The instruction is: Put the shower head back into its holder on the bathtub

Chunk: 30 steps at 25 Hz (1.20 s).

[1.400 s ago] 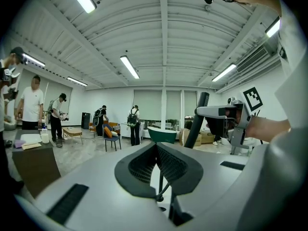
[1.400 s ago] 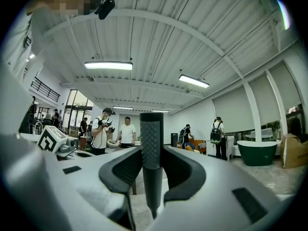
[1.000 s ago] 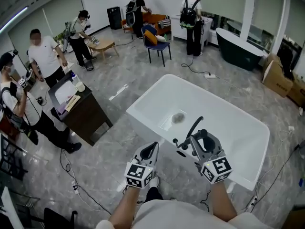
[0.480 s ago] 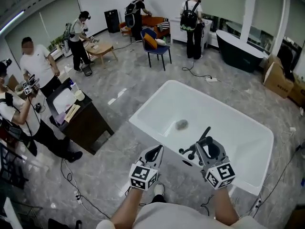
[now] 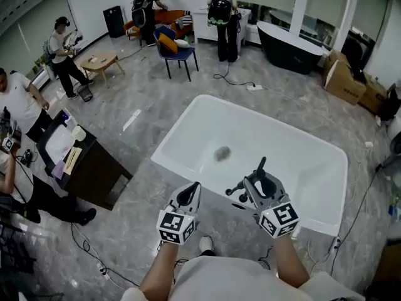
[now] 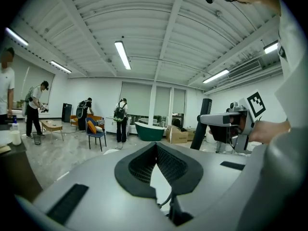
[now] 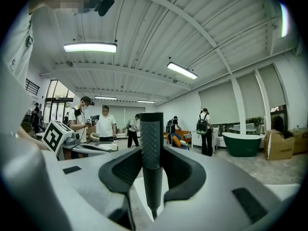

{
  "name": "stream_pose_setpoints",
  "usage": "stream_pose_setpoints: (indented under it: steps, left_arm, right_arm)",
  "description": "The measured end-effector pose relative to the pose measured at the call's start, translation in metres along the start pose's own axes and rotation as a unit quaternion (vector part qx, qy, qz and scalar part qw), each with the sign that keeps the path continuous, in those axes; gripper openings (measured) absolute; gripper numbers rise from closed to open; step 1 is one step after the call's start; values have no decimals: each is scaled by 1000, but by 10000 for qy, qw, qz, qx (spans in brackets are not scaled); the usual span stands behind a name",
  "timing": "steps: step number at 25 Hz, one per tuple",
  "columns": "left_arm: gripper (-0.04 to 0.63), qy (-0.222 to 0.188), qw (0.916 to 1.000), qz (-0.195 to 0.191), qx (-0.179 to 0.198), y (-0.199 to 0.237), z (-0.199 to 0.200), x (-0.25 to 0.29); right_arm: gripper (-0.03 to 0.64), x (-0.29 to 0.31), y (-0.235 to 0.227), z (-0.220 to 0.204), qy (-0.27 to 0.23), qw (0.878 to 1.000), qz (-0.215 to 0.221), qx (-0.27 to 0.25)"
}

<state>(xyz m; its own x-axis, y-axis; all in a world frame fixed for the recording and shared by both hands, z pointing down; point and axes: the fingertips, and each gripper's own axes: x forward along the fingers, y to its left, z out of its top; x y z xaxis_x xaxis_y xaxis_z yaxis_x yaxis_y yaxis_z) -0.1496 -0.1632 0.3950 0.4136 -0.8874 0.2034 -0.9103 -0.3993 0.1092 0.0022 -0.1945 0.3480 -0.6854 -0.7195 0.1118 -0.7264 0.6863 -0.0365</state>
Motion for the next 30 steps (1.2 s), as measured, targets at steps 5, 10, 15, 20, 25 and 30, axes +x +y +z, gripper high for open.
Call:
stream_pose_setpoints:
  steps: [5, 10, 15, 20, 25, 30]
  left_arm:
    - [10, 132, 9996, -263, -36, 13, -6, 18]
    - [10, 293, 9980, -561, 17, 27, -19, 37]
    - [9, 405, 9965, -731, -33, 28, -25, 56]
    - [9, 441, 9963, -739, -77, 26, -35, 79]
    - [9, 534, 9967, -599, -139, 24, -44, 99]
    - [9, 758, 9958, -407, -306, 32, -65, 102]
  right_arm:
    - [144, 14, -7, -12, 222, 9994, -256, 52]
    - [144, 32, -14, -32, 419, 9976, -546, 126]
    - [144, 39, -27, -43, 535, 9962, -661, 184]
    - [144, 48, -43, -58, 627, 9960, -587, 236]
    - [144, 57, -63, -79, 847, 9954, -381, 227]
    - [144, 70, -65, -102, 1082, 9935, -181, 293]
